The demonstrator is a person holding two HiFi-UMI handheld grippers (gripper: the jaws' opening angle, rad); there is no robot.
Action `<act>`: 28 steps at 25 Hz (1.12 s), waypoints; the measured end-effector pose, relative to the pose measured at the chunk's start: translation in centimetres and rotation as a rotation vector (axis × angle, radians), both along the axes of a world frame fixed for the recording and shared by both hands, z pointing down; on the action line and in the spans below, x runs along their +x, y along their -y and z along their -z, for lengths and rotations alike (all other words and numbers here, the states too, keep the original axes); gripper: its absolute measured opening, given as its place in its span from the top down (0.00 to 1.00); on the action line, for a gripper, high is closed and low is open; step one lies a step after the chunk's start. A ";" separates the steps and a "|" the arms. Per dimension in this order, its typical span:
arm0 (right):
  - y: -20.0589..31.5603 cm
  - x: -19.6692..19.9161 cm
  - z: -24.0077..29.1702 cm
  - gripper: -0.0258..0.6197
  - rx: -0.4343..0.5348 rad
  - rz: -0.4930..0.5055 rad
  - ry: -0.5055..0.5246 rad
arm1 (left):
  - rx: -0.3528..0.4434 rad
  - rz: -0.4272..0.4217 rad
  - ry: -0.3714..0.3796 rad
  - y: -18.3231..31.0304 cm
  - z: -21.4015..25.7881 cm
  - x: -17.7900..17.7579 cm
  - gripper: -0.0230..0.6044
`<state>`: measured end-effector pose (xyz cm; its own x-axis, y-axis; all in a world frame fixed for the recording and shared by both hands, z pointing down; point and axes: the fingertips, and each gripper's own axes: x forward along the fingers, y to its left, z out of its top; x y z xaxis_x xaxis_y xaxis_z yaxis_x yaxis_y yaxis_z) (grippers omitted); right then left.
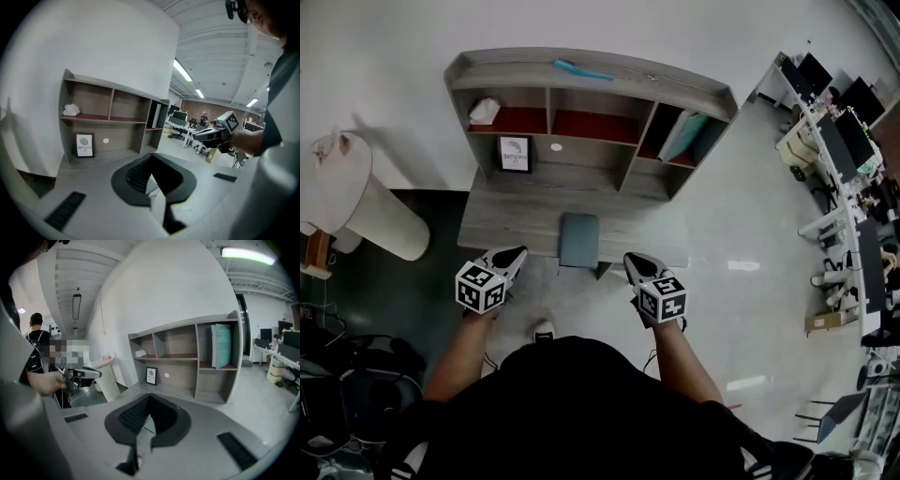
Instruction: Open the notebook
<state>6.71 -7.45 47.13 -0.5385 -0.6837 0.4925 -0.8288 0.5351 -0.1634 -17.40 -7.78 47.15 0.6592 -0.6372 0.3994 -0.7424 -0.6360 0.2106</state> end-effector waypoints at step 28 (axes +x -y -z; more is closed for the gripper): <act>3.8 -5.6 -1.6 0.96 -0.074 -0.173 -0.068 | -0.051 -0.179 -0.050 10.3 -2.8 -5.4 0.95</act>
